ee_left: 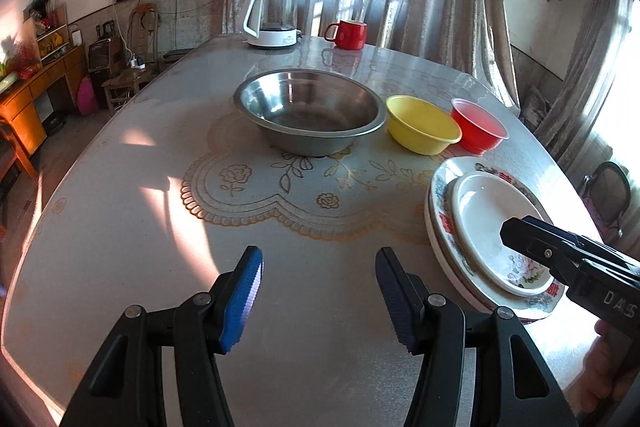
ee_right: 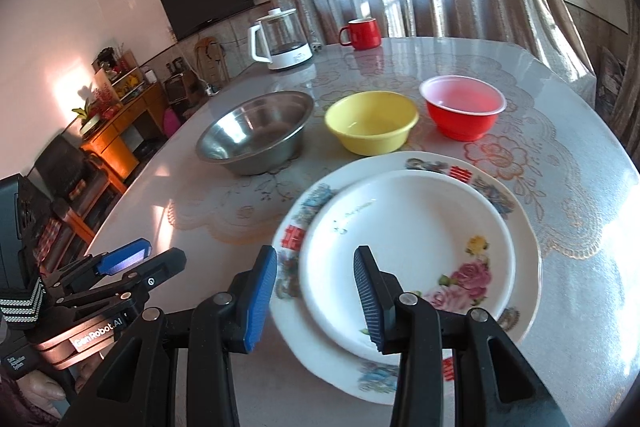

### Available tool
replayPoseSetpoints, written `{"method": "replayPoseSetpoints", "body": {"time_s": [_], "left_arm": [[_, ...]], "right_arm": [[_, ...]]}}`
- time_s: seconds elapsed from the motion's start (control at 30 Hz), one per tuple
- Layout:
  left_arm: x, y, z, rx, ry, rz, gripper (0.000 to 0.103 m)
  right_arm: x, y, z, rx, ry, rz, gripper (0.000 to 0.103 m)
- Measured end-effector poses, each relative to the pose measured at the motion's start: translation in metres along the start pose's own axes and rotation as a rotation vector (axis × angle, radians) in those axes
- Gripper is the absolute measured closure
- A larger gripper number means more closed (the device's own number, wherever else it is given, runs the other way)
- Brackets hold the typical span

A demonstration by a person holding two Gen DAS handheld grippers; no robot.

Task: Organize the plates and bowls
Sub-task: 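Withdraw the right tool from the stack toward the steel basin, then grasp the rim of the steel basin with the right tool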

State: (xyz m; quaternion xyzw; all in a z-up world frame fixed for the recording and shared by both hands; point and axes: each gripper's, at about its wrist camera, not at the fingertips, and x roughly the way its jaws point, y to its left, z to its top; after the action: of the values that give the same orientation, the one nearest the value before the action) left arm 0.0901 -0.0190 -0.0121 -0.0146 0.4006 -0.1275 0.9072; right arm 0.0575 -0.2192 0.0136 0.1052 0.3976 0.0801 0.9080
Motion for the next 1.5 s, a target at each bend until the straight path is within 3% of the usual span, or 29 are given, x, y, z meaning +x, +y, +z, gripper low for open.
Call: {"method": "replayPoseSetpoints", "body": {"time_s": [0.73, 1.2, 1.5], "left_arm": [[0.021, 0.052, 0.017, -0.095, 0.030, 0.057, 0.044], [0.045, 0.075, 0.066, -0.136, -0.004, 0.048, 0.044], [0.075, 0.075, 0.098, -0.132, -0.004, 0.043, 0.044]], "right_arm": [[0.061, 0.034, 0.040, -0.019, 0.068, 0.108, 0.063], [0.107, 0.020, 0.084, 0.094, 0.081, 0.100, 0.063], [0.143, 0.011, 0.104, 0.168, 0.137, 0.074, 0.063]]}}
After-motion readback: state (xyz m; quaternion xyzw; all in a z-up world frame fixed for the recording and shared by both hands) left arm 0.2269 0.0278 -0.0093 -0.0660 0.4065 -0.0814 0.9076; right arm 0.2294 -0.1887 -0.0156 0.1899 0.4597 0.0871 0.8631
